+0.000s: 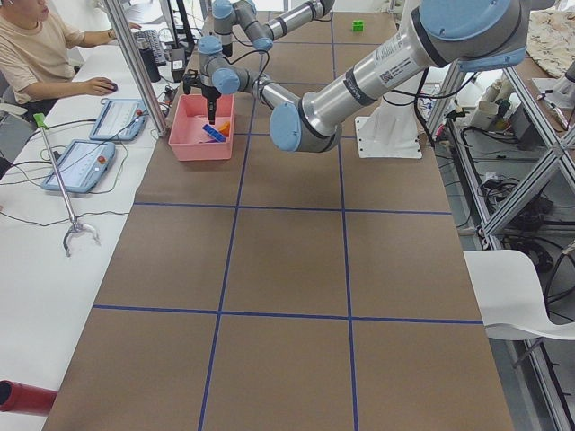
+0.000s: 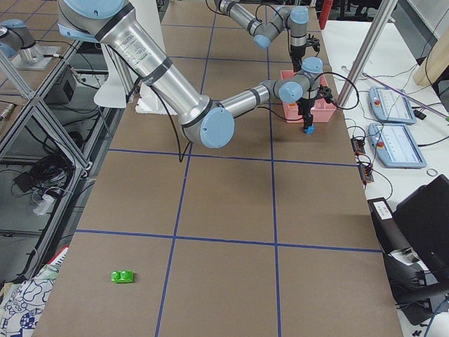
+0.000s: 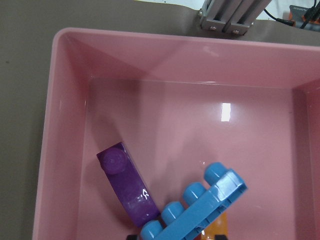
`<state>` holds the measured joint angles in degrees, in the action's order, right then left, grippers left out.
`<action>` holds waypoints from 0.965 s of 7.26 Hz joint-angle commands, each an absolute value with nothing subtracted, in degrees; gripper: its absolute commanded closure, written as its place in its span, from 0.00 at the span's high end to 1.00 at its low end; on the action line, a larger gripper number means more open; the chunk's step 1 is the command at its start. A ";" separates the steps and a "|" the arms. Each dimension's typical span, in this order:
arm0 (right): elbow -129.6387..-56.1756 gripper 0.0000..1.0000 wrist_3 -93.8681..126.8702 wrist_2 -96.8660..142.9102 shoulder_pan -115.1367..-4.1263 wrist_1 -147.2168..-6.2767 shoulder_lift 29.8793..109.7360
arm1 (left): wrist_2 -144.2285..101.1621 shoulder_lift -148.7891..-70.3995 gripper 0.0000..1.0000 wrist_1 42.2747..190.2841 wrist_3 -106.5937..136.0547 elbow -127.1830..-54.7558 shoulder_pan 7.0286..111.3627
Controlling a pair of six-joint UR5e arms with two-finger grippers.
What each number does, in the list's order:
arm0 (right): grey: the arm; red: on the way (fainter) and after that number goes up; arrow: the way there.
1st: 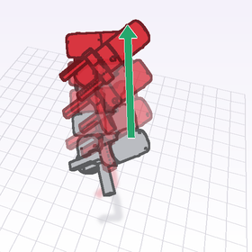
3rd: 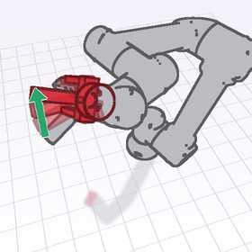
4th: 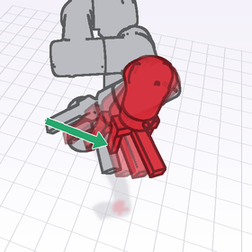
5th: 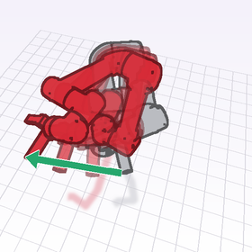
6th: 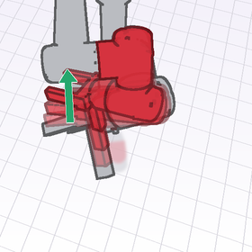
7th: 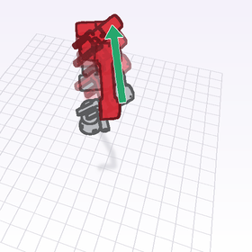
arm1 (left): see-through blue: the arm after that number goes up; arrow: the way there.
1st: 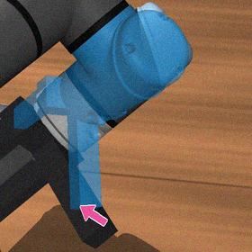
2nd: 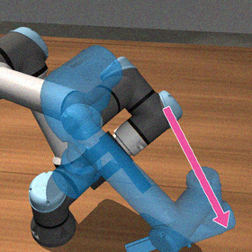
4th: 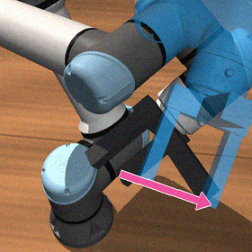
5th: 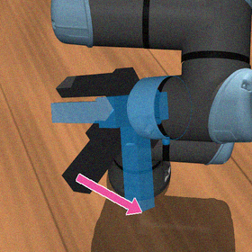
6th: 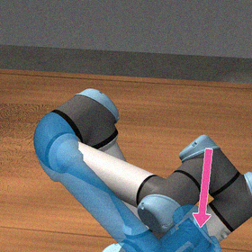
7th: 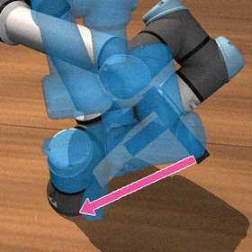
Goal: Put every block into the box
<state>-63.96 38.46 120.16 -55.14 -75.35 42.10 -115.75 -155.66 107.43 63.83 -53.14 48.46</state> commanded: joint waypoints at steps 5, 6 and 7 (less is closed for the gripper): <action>-46.96 0.96 42.71 117.43 -54.67 -59.45 35.25 | -123.22 -153.46 1.00 102.57 60.82 -60.99 51.59; -46.06 0.96 42.71 117.33 -54.41 -57.94 35.24 | -123.22 -153.46 1.00 102.57 60.82 -61.00 51.59; -46.05 0.95 42.71 117.33 -53.88 -57.75 35.16 | -123.22 -153.54 1.00 102.57 60.82 -61.08 51.59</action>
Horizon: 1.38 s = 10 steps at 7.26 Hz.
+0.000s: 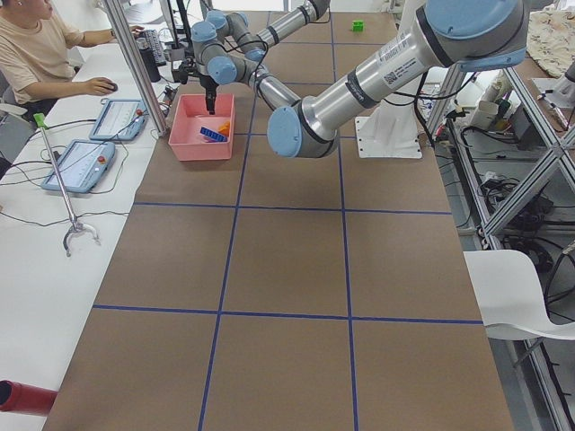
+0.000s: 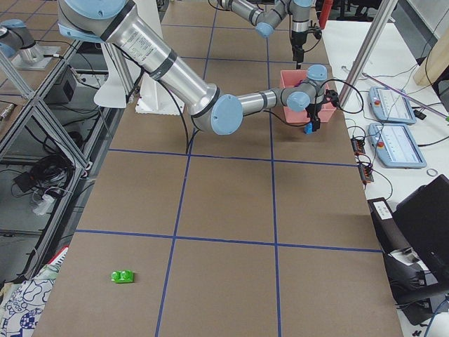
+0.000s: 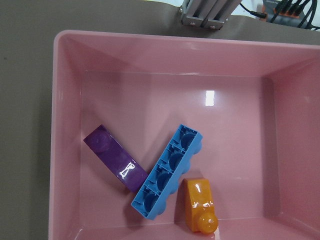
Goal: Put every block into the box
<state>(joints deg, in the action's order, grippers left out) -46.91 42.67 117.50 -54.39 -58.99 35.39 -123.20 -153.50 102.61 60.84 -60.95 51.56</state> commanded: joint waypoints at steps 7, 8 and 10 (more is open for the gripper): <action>-41.49 0.95 47.11 115.06 -52.12 -49.13 34.98 | -123.22 -153.46 1.00 97.22 60.82 -65.99 51.50; -41.48 0.93 47.11 114.53 -51.95 -49.13 34.98 | -123.22 -153.46 1.00 96.77 60.82 -66.35 51.42; -41.48 0.89 47.11 114.52 -51.94 -49.13 35.16 | -123.22 -153.46 1.00 96.77 60.82 -66.36 51.42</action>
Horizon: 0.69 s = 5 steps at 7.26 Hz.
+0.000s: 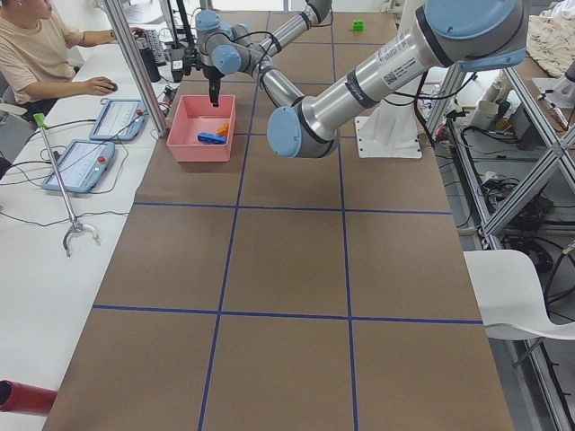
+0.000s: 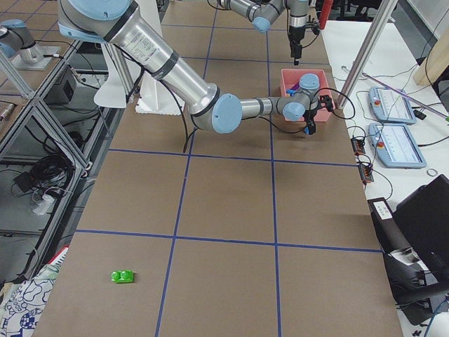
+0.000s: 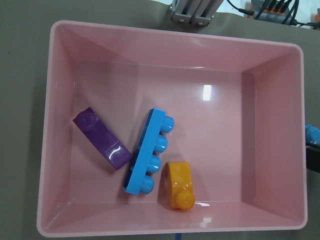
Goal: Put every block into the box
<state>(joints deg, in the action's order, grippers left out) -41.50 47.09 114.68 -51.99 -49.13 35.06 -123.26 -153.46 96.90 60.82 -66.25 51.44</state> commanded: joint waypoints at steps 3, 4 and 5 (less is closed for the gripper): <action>-40.61 0.81 47.11 113.65 -51.59 -49.13 34.64 | -123.31 -153.46 1.00 96.77 60.82 -66.36 51.42; -40.61 0.70 47.11 113.64 -51.42 -49.13 34.54 | -123.31 -153.46 1.00 96.77 60.82 -66.36 51.42; -40.61 0.54 47.11 113.64 -51.24 -49.13 34.54 | -123.31 -153.46 1.00 96.77 60.82 -66.36 51.42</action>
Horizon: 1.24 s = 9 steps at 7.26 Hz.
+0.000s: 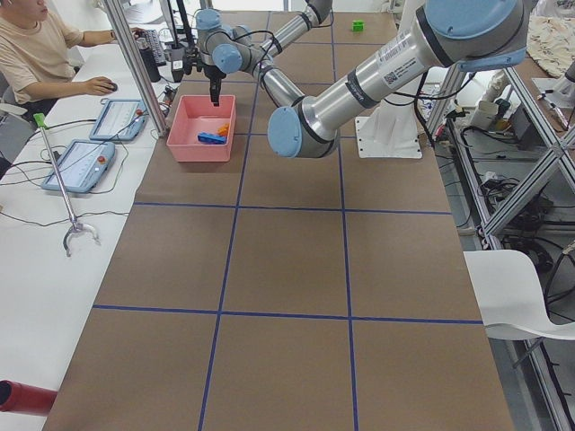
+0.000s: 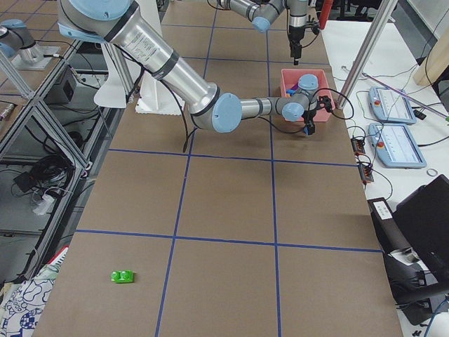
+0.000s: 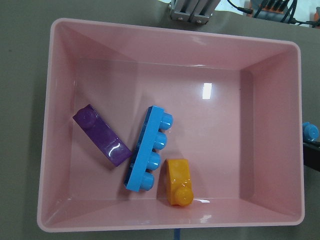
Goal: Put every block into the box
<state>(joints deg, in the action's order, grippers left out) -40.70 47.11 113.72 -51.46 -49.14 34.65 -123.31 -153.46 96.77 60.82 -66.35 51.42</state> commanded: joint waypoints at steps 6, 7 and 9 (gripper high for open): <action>-40.87 0.00 47.11 113.64 -51.67 -49.39 34.54 | -123.31 -153.37 1.00 96.77 60.82 -66.53 51.33; -41.22 0.00 47.20 113.73 -52.46 -49.57 34.54 | -123.40 -153.11 1.00 96.77 60.82 -67.40 51.42; -48.38 0.00 47.11 115.04 -54.40 -56.98 34.89 | -123.66 -147.25 1.00 96.77 57.34 -74.48 51.50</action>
<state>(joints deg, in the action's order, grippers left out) -43.94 47.13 114.28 -53.34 -51.87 34.73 -123.53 -150.76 96.80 59.84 -70.00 51.43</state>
